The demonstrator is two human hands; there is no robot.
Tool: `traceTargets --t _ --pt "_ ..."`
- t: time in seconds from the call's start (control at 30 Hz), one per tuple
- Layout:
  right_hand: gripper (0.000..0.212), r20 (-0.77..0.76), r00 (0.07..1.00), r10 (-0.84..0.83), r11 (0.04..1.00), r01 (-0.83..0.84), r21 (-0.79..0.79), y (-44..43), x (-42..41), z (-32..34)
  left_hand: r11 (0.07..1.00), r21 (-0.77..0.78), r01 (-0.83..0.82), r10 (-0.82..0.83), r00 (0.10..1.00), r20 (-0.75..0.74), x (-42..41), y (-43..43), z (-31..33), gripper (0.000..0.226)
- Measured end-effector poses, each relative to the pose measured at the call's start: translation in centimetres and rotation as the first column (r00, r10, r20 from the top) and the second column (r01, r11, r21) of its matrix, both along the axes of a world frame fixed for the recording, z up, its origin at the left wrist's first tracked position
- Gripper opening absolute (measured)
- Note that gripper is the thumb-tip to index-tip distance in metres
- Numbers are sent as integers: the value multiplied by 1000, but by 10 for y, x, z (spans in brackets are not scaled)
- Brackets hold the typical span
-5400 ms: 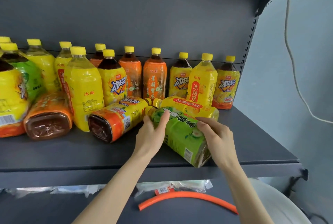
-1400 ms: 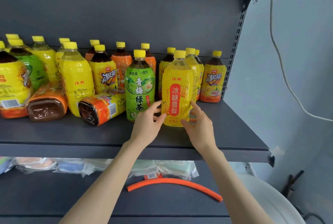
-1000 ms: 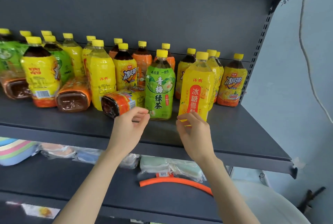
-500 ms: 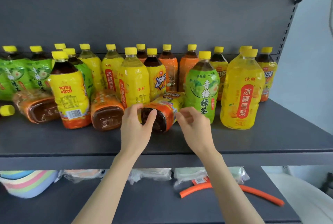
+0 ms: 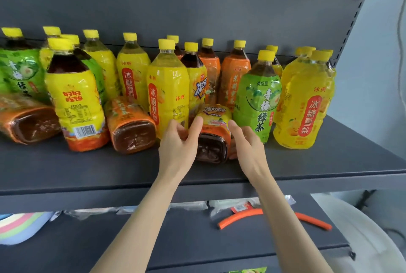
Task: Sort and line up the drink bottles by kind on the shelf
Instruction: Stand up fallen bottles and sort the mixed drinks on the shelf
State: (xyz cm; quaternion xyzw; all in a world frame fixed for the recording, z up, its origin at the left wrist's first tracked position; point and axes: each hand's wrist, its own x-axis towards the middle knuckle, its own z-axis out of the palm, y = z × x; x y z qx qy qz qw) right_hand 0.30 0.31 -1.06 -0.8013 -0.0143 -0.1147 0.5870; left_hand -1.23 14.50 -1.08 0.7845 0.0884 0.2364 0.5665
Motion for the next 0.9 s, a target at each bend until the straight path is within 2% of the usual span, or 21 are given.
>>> traceTargets --t 0.13,0.23,0.3,0.37,0.43,0.57,0.63,0.73,0.9 --pt "72 -59 998 -3 1000 1 -26 1 3 -1 999 -6 47 -48 988 -148 -6 -1 4 49" --pt "73 -87 995 40 997 -46 -62 1 7 -2 995 64 79 -68 986 -155 -10 -2 5 42" --pt "59 -59 993 103 994 -105 -36 -1 8 -2 993 52 102 -96 989 -113 -13 -1 3 41" --pt "33 -17 979 205 978 -204 41 -4 4 1 991 18 132 -131 990 -44 -15 1 0 44" --pt "22 35 953 301 947 -303 108 -8 2 0 982 -48 185 -183 982 32 -17 3 -3 44" --pt "35 148 902 405 879 -429 208 -9 -1 0 942 -147 303 -277 945 174 -20 3 -4 34" --pt "37 206 890 406 870 -446 211 -10 -3 1 920 -161 358 -320 921 220 -22 4 -5 37" --pt "40 255 884 391 874 -444 200 -14 -4 -1 894 -149 423 -382 892 241 -23 6 -5 43" --pt "58 282 887 366 885 -425 188 -18 -4 -5 894 -69 443 -417 877 239 -17 7 -7 43"
